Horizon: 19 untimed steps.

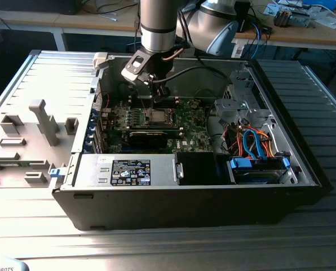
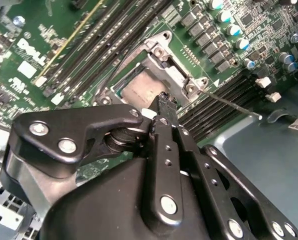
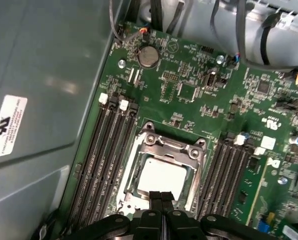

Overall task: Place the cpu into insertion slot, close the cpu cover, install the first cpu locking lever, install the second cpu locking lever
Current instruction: 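Close the cpu cover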

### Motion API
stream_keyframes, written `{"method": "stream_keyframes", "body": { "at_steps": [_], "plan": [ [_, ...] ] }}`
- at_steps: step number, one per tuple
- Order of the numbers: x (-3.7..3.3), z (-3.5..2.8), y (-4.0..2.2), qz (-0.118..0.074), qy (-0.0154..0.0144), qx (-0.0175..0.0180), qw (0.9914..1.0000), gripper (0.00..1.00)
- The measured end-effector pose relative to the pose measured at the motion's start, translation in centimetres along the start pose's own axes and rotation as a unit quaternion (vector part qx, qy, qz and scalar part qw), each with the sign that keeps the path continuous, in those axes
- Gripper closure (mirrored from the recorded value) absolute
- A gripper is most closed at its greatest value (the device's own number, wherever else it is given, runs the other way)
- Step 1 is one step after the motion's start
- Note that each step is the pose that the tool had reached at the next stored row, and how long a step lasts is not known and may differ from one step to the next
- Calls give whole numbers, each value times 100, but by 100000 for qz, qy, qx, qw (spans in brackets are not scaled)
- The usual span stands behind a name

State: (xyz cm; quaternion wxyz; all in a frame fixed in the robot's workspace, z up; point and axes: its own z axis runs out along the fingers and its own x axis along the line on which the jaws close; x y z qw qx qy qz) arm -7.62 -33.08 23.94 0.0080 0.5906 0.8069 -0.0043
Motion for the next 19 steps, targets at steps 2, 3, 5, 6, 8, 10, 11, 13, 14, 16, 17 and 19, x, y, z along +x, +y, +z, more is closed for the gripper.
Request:
{"method": "stream_keyframes", "body": {
  "at_steps": [2, 3, 5, 6, 8, 10, 11, 13, 14, 16, 17, 19],
  "plan": [
    [19, 42, -27, 257, -54, 15, 100000, 89],
    [22, 67, -37, 362, -63, 22, 99999, 89],
    [24, 120, -40, 469, -65, 23, 99999, 89],
    [25, 156, -41, 499, -65, 26, 99999, 89],
    [28, 210, -46, 546, -64, 23, 99998, 89],
    [29, 255, -49, 556, -65, 24, 99998, 89],
    [30, 275, -51, 565, -63, 21, 99998, 89],
    [33, 311, -56, 596, -60, 21, 99998, 89],
    [34, 329, -59, 609, -62, 25, 99998, 89],
    [33, 345, -61, 606, -92, 61, 99998, 89],
    [34, 347, -60, 623, -81, 50, 99998, 89],
    [19, 330, -6, 614, -53, -21, 99998, 89]
  ]
}}
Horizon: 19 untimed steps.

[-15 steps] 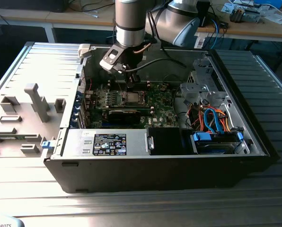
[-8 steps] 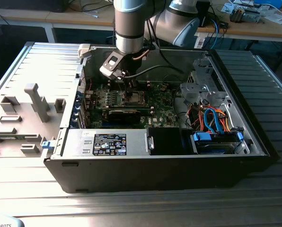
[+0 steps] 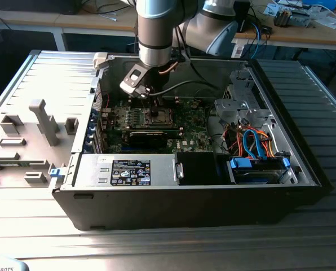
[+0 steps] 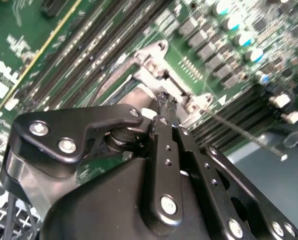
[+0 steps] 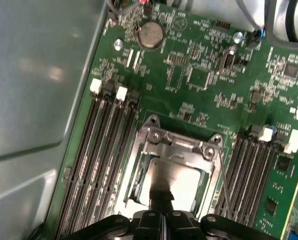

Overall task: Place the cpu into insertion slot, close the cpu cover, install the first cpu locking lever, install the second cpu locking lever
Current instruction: 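Close the cpu cover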

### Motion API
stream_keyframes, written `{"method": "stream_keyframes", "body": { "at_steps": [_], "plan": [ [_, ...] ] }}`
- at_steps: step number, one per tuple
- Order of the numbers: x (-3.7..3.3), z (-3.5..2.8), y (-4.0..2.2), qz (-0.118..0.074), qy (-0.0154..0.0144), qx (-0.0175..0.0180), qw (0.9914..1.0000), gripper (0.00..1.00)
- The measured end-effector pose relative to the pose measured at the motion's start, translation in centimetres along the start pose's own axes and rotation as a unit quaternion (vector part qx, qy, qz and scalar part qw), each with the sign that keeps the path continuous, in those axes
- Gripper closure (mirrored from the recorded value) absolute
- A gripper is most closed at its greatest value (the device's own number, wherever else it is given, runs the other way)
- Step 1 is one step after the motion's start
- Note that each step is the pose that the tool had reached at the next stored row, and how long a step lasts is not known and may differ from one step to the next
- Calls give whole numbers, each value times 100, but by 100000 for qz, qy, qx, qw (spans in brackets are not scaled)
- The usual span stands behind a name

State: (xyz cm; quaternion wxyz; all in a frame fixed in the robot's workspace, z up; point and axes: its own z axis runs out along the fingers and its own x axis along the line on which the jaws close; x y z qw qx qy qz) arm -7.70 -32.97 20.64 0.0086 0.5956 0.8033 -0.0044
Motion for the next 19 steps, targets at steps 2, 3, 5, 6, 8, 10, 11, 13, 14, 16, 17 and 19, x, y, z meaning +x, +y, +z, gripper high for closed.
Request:
{"method": "stream_keyframes", "body": {
  "at_steps": [2, 3, 5, 6, 8, 10, 11, 13, 14, 16, 17, 19],
  "plan": [
    [-12, -29, 34, 6, -42, 97, 100000, 89],
    [-19, -66, 53, 5, -32, 145, 100000, 89],
    [-27, -157, 74, 2, -19, 223, 100000, 89],
    [-29, -197, 78, 4, -7, 234, 100000, 89],
    [-33, -319, 85, 13, 2, 281, 100000, 89],
    [-34, -384, 86, 13, 4, 279, 100000, 89],
    [-35, -408, 87, 7, 2, 288, 100000, 89],
    [-36, -445, 87, 5, 3, 284, 100000, 89],
    [-36, -445, 87, 4, 9, 277, 100000, 89],
    [-36, -446, 87, 6, 3, 284, 100000, 89],
    [-36, -446, 87, 6, 6, 282, 100000, 89],
    [-36, -447, 87, 2, 4, 285, 100000, 89]
  ]
}}
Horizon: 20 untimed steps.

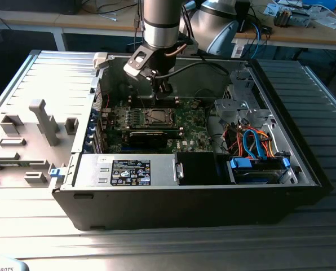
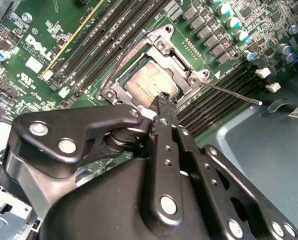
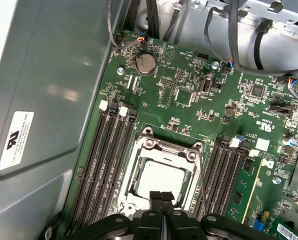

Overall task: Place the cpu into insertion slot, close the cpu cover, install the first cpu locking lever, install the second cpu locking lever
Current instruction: 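Close the cpu cover, then install the first cpu locking lever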

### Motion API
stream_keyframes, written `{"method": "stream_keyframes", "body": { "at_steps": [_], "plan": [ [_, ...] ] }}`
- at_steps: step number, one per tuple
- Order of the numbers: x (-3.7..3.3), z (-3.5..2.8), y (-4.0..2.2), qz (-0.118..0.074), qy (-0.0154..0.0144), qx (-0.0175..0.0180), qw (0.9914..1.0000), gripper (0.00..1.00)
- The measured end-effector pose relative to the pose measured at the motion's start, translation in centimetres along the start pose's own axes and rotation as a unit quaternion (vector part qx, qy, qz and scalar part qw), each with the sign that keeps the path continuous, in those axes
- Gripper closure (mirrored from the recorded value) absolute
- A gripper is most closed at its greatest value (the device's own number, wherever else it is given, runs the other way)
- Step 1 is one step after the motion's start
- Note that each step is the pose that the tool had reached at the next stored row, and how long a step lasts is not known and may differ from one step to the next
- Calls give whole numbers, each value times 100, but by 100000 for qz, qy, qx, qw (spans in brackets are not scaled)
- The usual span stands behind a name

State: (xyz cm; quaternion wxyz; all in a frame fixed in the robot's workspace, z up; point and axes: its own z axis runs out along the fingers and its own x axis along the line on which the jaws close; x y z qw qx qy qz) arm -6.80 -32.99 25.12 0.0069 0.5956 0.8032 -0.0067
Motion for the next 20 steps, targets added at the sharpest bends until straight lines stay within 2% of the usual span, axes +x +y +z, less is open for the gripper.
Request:
{"method": "stream_keyframes", "body": {
  "at_steps": [7, 15, 18, 20],
  "plan": [
    [0, -1, 0, -126, -15, 6, 100000, 89],
    [0, -1, 0, -2437, -18, -45, 99970, 89],
    [0, -1, 0, -4063, -27, -77, 99917, 89],
    [0, -1, 0, -4498, -30, -81, 99899, 89]
  ]
}}
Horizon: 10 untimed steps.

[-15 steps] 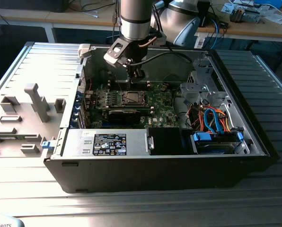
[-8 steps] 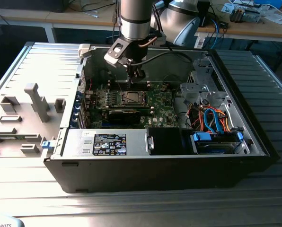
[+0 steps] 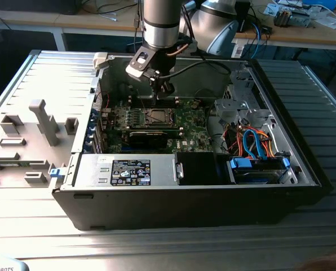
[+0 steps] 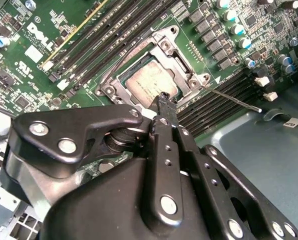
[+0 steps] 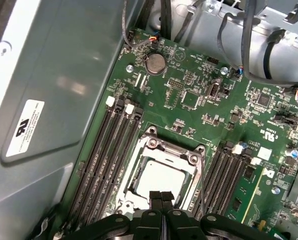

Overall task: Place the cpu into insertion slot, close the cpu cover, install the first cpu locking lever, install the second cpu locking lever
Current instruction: 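Install the first cpu locking lever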

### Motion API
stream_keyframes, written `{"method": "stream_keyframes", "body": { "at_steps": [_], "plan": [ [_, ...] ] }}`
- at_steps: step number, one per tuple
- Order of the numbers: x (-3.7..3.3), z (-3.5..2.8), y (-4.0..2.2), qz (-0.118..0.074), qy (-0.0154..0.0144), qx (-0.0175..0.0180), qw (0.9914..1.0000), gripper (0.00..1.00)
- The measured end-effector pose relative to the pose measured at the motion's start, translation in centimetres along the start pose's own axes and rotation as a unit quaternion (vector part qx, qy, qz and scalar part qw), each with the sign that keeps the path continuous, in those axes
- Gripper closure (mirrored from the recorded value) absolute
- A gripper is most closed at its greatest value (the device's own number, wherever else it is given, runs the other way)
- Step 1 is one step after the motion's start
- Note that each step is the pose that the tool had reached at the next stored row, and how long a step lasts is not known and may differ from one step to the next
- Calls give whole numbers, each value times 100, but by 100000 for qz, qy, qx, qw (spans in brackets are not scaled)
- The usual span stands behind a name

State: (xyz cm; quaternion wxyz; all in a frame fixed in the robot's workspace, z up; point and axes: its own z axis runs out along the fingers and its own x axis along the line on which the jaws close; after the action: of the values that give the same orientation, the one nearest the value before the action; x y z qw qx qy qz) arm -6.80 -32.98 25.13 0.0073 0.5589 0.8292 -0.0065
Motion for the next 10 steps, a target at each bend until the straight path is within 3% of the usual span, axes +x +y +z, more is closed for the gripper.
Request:
{"method": "stream_keyframes", "body": {
  "at_steps": [10],
  "plan": [
    [0, 0, 0, -2439, -8, -46, 99970, 89]
  ]
}}
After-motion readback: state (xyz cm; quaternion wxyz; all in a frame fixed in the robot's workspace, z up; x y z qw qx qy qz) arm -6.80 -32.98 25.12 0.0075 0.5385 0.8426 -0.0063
